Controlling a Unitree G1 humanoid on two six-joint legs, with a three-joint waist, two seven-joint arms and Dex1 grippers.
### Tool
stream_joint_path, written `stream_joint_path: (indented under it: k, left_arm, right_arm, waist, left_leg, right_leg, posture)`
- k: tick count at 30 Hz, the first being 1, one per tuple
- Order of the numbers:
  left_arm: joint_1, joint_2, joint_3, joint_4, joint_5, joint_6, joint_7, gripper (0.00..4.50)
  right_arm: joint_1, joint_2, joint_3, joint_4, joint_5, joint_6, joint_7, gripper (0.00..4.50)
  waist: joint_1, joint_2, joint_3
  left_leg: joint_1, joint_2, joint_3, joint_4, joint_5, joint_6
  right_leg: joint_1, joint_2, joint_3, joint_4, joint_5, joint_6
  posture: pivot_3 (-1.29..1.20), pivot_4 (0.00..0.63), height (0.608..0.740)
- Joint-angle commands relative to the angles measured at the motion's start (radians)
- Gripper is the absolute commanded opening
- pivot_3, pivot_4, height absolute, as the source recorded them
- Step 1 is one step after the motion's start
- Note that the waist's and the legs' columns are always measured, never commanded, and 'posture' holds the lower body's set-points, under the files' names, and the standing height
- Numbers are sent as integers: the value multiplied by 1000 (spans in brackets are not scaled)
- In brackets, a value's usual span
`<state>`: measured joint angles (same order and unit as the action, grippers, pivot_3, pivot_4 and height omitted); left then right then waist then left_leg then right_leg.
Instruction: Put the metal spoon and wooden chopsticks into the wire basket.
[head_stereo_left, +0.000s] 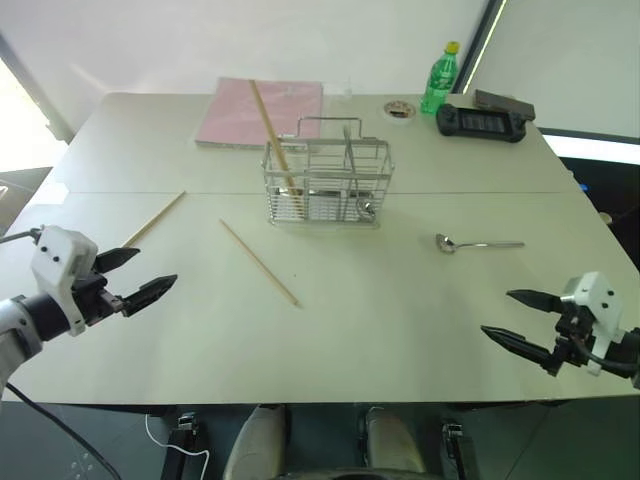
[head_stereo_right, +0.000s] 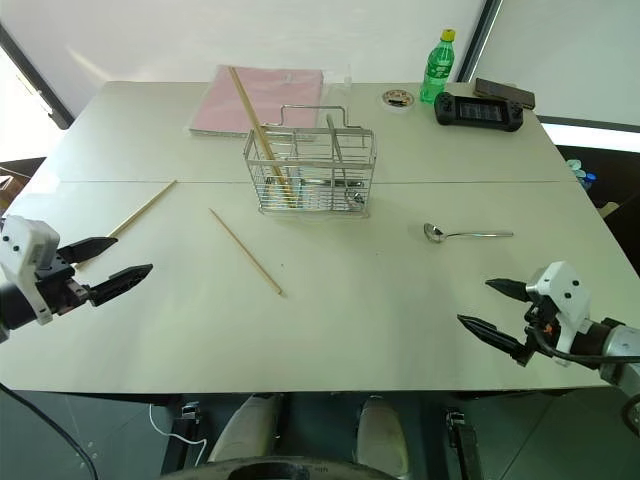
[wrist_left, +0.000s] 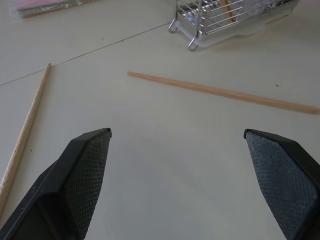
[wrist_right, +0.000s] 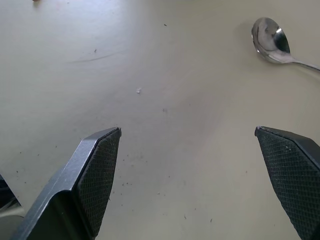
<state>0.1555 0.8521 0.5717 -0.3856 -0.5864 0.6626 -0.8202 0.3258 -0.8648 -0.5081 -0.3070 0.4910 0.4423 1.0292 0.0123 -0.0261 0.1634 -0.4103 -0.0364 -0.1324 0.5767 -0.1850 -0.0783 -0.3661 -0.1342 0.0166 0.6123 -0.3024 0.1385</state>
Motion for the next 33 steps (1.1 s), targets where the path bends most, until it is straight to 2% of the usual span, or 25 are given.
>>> stream_joint_path:
  k: [1, 5, 9, 13, 17, 21, 25, 29, 33]
  left_arm:
    - [-6, 20, 15, -15, 27, -20, 18, 4500]
    - [-28, 39, 22, -21, 28, -15, 22, 4500]
    - [-70, 66, 39, -50, -27, 17, 2, 4500]
    - [-108, 84, 40, -109, -161, 101, -34, 4500]
    - [-158, 136, -27, -174, -204, 131, -61, 4500]
    - [-297, 152, -124, -190, -265, 160, -41, 4500]
    - [-393, 146, -176, -188, -296, 175, -21, 4500]
    - [-431, 144, -191, -206, -322, 190, 0, 4500]
    - [-420, 153, -180, -234, -352, 199, 4, 4500]
  right_arm:
    - [-24, -19, 0, 5, -5, -12, 5, 4461]
    - [-64, -39, 22, 45, -21, -29, 22, 4461]
    - [-194, -108, 76, 143, -47, -60, 71, 4461]
    - [-398, -177, 178, 278, -80, -109, 153, 4461]
    - [-678, -199, 347, 463, -161, -188, 263, 4461]
    - [-975, -163, 539, 720, -297, -333, 417, 4461]
    - [-1199, -103, 669, 994, -440, -481, 470, 4461]
    - [-1356, -40, 769, 1244, -581, -634, 463, 4461]
    - [-1445, 8, 835, 1416, -692, -722, 423, 4461]
  waist:
    - [0, 0, 0]
    - [0, 0, 0]
    - [-1, 1, 1]
    - [-8, 2, 1]
    - [-21, 4, 3]
    - [-28, 6, 6]
    - [-33, 6, 7]
    - [-36, 6, 7]
    - [-40, 6, 7]
  left_leg:
    - [0, 0, 0, 0, 0, 0]
    - [0, 0, 0, 0, 0, 0]
    - [0, 0, 1, 1, 0, 0]
    - [0, 0, 2, 1, 0, 0]
    - [0, 1, 2, 0, 2, 3]
    - [0, 1, 2, -1, 2, 3]
    - [1, 0, 3, -1, 2, 3]
    - [1, 1, 3, -2, 2, 3]
    - [1, 1, 2, -2, 2, 3]
  right_leg:
    - [0, 0, 0, 0, 0, 0]
    - [0, 0, 0, 0, 0, 0]
    - [0, 0, 0, 0, 1, -1]
    - [0, 0, 0, 0, 1, -1]
    - [2, 0, 0, 1, 1, -1]
    - [3, 1, 0, 0, 1, -1]
    - [4, 1, 0, 1, 2, 3]
    - [3, 2, 0, 1, 7, 11]
    - [3, 2, 0, 2, 7, 11]
  posture:
    - [0, 150, 721]
    - [0, 150, 721]
    - [0, 150, 721]
    - [0, 150, 721]
    - [0, 150, 721]
    - [0, 150, 721]
    - [0, 150, 721]
    - [0, 150, 721]
    - [0, 150, 721]
